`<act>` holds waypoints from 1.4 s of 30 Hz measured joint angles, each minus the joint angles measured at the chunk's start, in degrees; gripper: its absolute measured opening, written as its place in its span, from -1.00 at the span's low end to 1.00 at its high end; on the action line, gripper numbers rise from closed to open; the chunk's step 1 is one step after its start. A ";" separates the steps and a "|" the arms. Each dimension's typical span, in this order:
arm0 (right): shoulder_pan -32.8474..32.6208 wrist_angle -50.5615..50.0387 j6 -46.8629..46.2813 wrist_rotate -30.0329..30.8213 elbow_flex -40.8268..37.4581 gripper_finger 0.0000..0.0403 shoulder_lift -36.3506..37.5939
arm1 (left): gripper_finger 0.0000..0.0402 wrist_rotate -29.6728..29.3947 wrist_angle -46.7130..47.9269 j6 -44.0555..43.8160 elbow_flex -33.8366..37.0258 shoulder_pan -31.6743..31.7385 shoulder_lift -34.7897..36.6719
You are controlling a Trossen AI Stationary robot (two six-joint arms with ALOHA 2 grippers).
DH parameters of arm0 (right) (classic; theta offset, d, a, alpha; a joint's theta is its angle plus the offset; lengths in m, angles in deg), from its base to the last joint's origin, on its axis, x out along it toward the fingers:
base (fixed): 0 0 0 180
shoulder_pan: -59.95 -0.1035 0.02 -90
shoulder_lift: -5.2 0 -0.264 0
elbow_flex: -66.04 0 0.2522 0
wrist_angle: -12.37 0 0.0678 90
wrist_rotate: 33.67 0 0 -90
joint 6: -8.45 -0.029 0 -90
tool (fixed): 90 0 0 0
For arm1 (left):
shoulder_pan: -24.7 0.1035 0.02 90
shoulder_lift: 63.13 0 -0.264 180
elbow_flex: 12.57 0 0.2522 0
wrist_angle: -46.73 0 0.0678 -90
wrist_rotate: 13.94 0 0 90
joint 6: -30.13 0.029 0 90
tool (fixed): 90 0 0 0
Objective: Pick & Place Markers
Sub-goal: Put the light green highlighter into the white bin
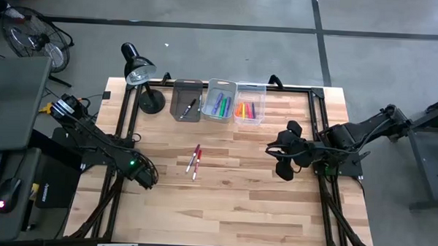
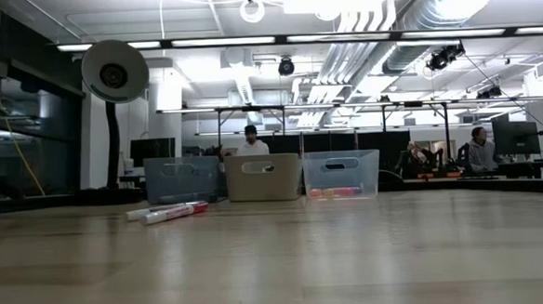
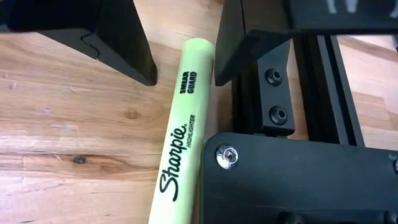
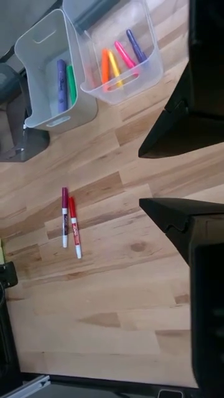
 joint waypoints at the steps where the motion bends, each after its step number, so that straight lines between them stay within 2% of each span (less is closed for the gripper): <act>1: 0.00 0.00 0.17 0.01 0.00 -0.49 0.00 | -0.13 -0.01 -0.11 -0.01 0.01 0.00 0.00; 12: 0.00 0.00 1.49 0.01 0.00 -0.49 0.00 | -0.13 -1.09 1.00 0.31 -3.08 -0.07 -0.40; 31: 0.00 -0.02 2.87 -0.40 0.00 -0.49 0.00 | -0.13 -1.49 -3.53 0.69 -3.49 -0.05 -0.22; 42: 0.00 -0.02 3.68 -0.46 0.00 -0.49 0.00 | -0.13 -2.86 -2.16 -1.75 -4.24 0.32 -0.22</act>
